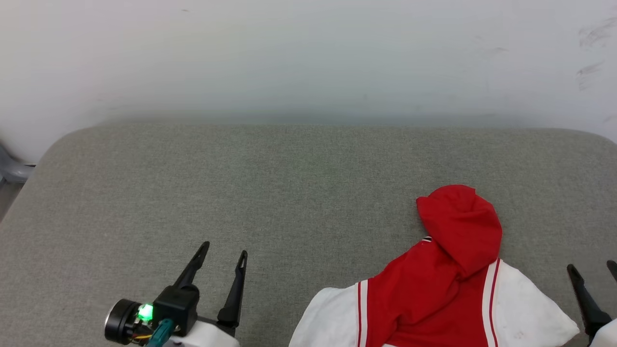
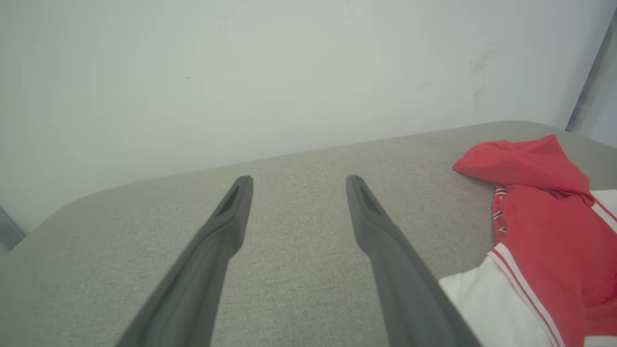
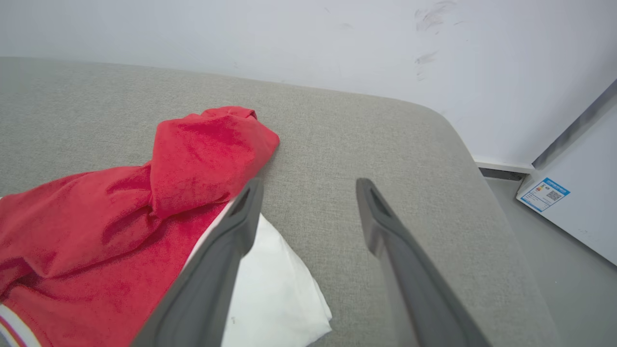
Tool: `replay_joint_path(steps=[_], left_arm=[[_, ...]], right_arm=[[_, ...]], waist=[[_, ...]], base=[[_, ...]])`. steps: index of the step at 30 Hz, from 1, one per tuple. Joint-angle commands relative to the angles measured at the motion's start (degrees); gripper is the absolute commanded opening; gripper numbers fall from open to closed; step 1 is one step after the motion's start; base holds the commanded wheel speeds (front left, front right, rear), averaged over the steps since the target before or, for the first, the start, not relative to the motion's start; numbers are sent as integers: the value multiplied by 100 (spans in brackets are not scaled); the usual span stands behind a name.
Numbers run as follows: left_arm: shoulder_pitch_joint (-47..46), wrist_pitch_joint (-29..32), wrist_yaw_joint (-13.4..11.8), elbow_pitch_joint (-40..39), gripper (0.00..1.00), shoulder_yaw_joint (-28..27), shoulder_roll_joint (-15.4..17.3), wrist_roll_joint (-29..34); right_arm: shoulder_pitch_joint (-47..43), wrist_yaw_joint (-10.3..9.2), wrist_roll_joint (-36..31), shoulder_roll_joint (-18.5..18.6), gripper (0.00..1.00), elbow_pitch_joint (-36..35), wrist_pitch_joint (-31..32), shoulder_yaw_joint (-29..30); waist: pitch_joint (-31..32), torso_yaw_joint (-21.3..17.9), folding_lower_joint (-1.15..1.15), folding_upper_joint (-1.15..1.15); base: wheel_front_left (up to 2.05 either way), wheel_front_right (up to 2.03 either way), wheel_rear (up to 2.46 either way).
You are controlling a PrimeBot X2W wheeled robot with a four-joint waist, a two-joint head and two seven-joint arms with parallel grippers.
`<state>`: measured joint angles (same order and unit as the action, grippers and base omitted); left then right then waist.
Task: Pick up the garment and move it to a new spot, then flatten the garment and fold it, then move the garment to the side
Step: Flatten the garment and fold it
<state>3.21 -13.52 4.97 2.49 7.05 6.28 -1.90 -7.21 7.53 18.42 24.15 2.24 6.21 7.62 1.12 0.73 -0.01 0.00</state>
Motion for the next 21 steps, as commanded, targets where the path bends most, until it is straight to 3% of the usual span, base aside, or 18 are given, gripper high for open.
replay_joint_path(steps=[1,7,13,21], left_arm=[[-150,233,106,23,100,162,88,-91],[-482,1487,233,-179,100,1002,509,-531],[-797,2813,243,-428,100,2105,1173,-1222],[-1089,3912,244,-434,100,2924,1705,-1879]], right_arm=[[-116,-9,-124,-192,100,-178,55,45],[-284,-9,-398,-585,100,-503,226,87],[-260,-8,-508,-738,100,-590,237,65],[-31,-8,-583,-787,100,-614,110,-20]], waist=[[-6,-3,1,0],[-50,15,1,0],[-181,-29,1,0],[-481,-185,1,0]], base=[[0,0,0],[0,0,0],[0,0,0],[0,0,0]])
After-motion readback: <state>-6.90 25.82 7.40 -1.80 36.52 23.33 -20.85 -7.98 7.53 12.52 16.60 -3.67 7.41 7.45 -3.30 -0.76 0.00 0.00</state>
